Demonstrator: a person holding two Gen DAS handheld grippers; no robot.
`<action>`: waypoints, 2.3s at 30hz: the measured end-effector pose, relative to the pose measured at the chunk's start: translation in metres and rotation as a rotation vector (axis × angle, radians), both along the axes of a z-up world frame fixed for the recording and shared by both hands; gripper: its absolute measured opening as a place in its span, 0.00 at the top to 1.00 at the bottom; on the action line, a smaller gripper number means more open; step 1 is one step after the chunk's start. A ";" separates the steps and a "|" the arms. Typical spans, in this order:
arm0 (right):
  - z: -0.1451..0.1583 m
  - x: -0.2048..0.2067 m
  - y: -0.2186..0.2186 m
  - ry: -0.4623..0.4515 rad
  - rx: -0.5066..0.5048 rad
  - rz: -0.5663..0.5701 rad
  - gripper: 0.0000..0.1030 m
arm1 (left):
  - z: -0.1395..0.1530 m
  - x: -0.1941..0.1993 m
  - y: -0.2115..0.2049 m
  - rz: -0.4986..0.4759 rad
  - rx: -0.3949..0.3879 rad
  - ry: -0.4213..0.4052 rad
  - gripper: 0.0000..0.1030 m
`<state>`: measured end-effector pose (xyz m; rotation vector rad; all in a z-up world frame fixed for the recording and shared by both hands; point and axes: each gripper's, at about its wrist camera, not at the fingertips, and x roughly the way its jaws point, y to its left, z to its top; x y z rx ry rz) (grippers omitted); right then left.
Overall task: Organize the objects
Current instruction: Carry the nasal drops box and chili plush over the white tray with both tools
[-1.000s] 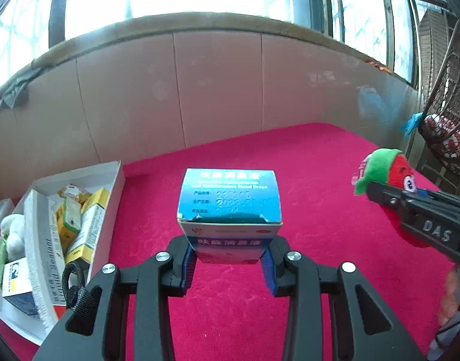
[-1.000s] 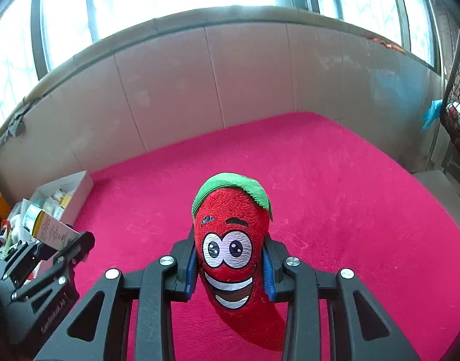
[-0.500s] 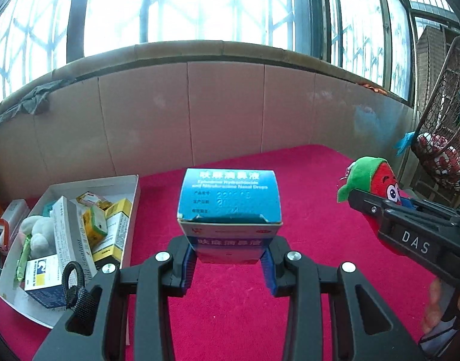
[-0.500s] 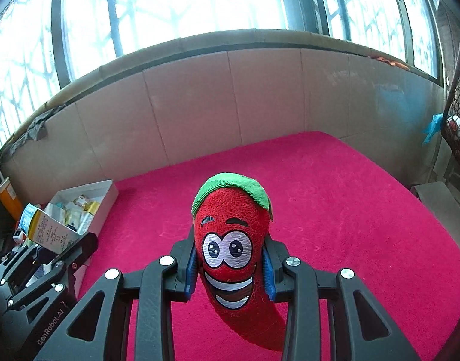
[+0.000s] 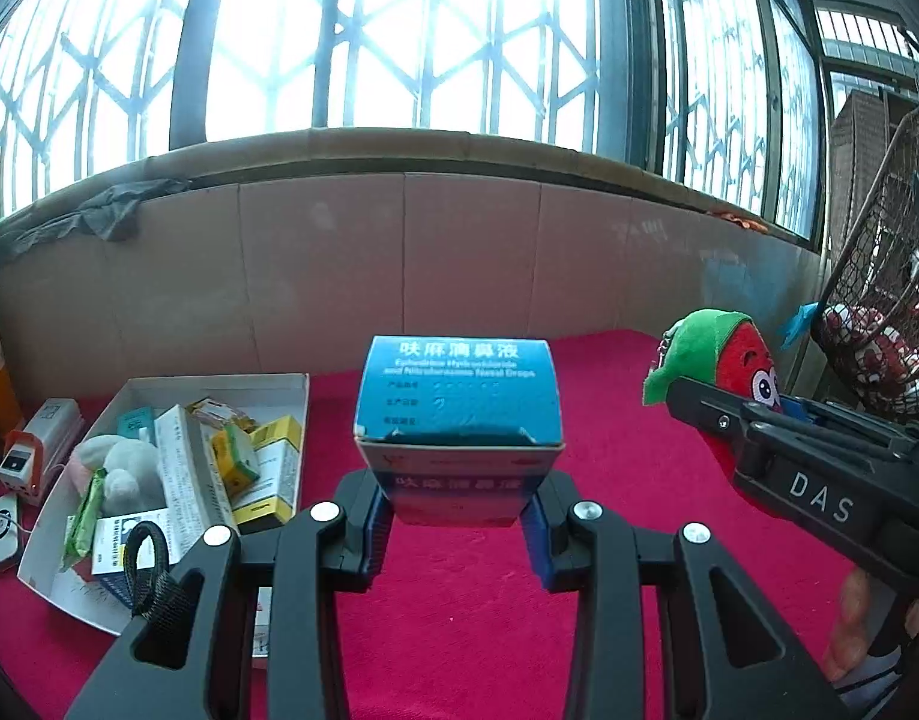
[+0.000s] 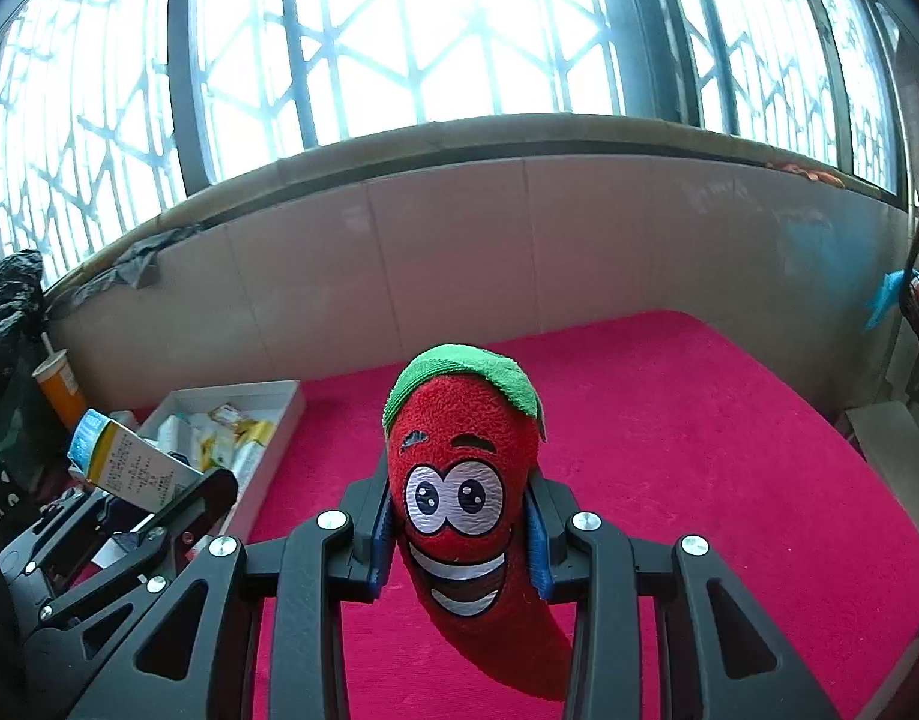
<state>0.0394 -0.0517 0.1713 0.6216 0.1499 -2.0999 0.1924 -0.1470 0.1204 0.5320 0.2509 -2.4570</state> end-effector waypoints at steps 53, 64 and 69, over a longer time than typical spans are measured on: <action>0.047 0.104 -0.031 0.057 -0.081 0.189 0.63 | 0.043 0.112 -0.027 0.161 -0.014 0.123 0.65; 0.050 0.126 -0.049 0.070 -0.085 0.251 0.63 | 0.042 0.136 -0.045 0.229 0.005 0.142 0.65; 0.055 0.136 -0.050 0.094 -0.094 0.268 0.63 | 0.041 0.144 -0.047 0.236 0.006 0.155 0.65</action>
